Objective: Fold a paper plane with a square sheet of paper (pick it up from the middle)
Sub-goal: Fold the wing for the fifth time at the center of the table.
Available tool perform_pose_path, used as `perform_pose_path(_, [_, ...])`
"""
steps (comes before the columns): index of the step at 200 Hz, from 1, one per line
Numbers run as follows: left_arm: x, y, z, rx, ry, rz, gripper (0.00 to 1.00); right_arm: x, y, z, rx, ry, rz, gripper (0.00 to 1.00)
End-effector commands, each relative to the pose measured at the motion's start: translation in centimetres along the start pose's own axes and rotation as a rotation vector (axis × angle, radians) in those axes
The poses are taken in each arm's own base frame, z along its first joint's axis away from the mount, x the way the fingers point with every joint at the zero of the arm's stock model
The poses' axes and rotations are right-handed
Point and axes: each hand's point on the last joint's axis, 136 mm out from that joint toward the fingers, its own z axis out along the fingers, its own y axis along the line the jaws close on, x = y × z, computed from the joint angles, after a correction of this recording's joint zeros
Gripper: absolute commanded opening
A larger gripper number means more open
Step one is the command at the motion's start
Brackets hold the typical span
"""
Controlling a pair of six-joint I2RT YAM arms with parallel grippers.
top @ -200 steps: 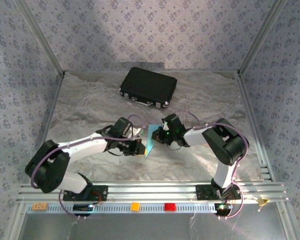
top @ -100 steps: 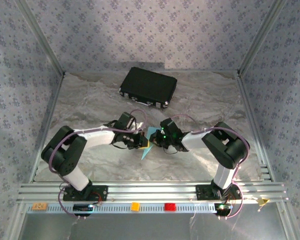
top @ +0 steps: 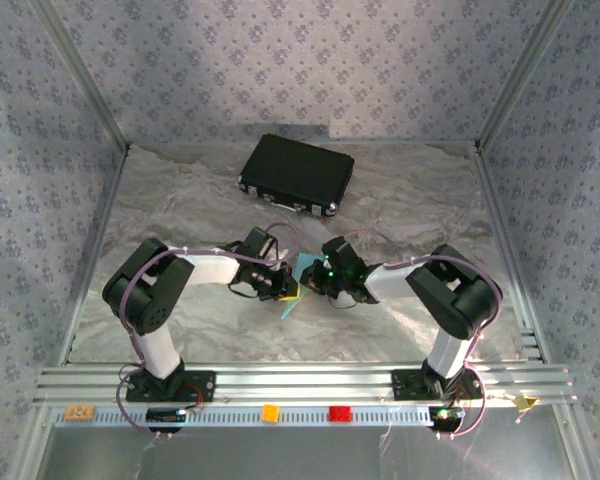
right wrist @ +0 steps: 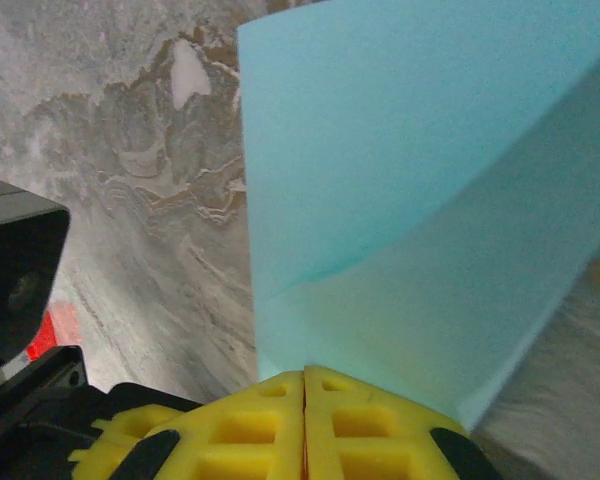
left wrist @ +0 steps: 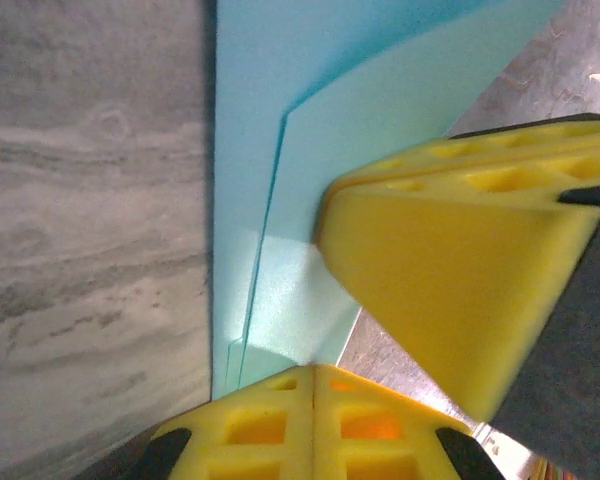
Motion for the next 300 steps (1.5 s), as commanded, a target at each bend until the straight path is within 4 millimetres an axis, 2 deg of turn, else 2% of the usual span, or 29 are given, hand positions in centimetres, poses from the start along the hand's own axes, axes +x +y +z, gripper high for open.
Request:
perform_pose_path(1, [2.7,3.7,0.9,-0.107,0.089,-0.046,0.00,-0.9,-1.4,-1.6,0.054,-0.006,-0.026,0.10])
perform_pose_path(27, [3.3,3.8,1.1,-0.085,0.108,-0.047,0.00,-2.8,-0.6,-3.6,0.032,-0.046,-0.074,0.11])
perform_pose_path(46, [3.1,3.5,1.1,-0.079,0.106,-0.037,0.00,-3.0,0.3,-4.2,0.009,-0.028,-0.134,0.11])
perform_pose_path(71, [2.9,3.4,1.1,-0.077,0.107,-0.034,0.00,-2.3,1.6,-3.6,-0.031,0.015,-0.186,0.11])
perform_pose_path(101, [2.8,3.5,1.2,-0.079,0.106,-0.040,0.00,-1.0,2.7,-1.4,-0.038,0.078,-0.228,0.11])
perform_pose_path(117, [2.8,3.5,1.2,-0.081,0.106,-0.044,0.00,-0.5,1.9,-0.4,-0.005,0.095,-0.227,0.10])
perform_pose_path(135, [2.8,3.6,1.2,-0.082,0.107,-0.044,0.00,-0.2,-0.3,0.5,0.055,0.106,-0.193,0.10])
perform_pose_path(158, [2.9,3.7,1.3,-0.084,0.111,-0.050,0.00,-0.5,-3.0,0.7,0.079,0.099,-0.142,0.09])
perform_pose_path(169, [3.0,3.8,1.3,-0.086,0.113,-0.054,0.00,-1.0,-3.6,0.6,0.064,0.093,-0.118,0.10])
perform_pose_path(248, [3.3,4.1,1.6,-0.088,0.129,-0.067,0.00,-5.5,-5.1,-1.2,0.037,0.015,-0.056,0.10])
perform_pose_path(276, [3.4,4.0,1.5,-0.084,0.131,-0.066,0.00,-6.6,-6.0,-1.8,0.043,-0.009,-0.030,0.11])
perform_pose_path(300, [3.4,4.0,1.5,-0.082,0.132,-0.066,0.00,-7.5,-6.0,-2.5,0.033,-0.037,-0.020,0.11])
